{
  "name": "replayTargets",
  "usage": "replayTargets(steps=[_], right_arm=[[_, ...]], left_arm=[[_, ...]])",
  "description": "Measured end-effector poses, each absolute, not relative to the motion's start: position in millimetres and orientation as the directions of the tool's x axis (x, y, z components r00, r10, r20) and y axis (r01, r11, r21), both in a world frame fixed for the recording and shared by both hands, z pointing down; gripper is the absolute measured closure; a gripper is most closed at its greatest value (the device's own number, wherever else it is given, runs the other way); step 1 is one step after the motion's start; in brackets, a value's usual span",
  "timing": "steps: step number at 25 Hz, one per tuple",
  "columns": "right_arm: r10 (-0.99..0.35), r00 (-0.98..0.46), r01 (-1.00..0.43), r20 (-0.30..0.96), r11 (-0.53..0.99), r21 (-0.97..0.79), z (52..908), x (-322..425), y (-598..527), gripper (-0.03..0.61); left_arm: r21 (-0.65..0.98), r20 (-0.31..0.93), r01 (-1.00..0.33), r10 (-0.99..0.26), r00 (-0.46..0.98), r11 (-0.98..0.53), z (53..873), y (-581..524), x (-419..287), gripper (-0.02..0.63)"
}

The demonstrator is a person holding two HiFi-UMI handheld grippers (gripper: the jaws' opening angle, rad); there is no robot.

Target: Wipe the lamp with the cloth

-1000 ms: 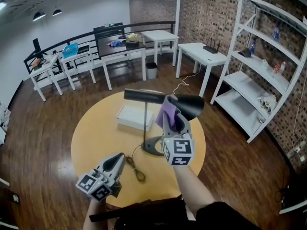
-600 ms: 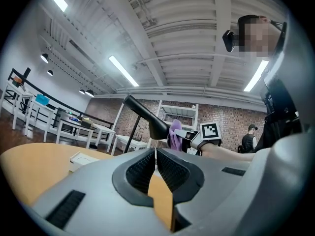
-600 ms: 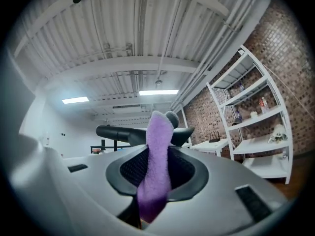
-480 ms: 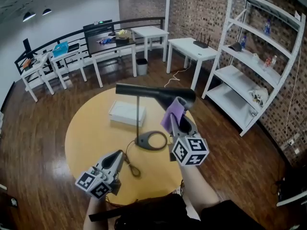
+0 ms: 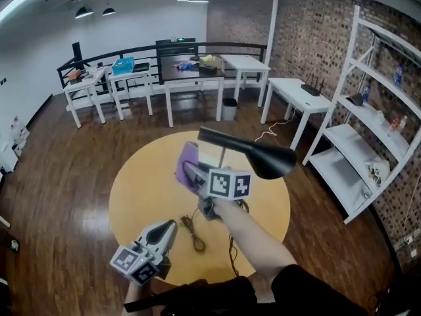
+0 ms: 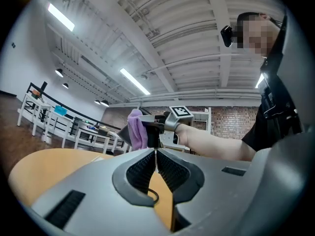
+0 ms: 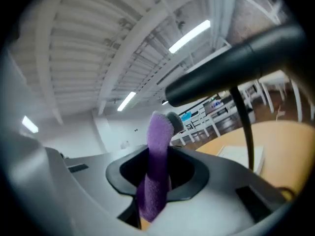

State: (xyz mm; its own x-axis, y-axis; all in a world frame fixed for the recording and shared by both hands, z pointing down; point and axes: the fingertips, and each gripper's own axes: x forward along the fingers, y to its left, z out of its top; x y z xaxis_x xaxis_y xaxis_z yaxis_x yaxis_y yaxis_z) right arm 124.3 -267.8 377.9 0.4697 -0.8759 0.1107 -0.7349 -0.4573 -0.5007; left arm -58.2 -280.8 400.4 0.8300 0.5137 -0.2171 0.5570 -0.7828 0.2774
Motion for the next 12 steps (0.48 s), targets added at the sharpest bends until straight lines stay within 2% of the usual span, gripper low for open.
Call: replayTargets(steps=[3, 6, 9, 12], right_arm=[[-0.888, 0.460, -0.632, 0.016, -0.340, -0.696, 370, 142, -263, 0.480], [-0.888, 0.456, -0.572, -0.064, -0.238, -0.785, 360, 142, -251, 0.482], [-0.879, 0.464, -0.465, -0.112, -0.134, -0.875, 359, 139, -242, 0.482], [-0.874, 0.478, -0.434, -0.088, -0.148, -0.889, 368, 148, -225, 0.482]], left_arm=[[0.289, -0.200, 0.477, 0.435, 0.878, -0.830, 409, -299, -72, 0.606], [0.329, -0.210, 0.408, 0.356, 0.911, -0.852, 414, -316, -78, 0.607], [0.357, -0.218, 0.401, 0.342, 0.914, -0.843, 414, -311, -77, 0.607], [0.349, -0.221, 0.418, 0.360, 0.907, -0.839, 410, -298, -71, 0.607]])
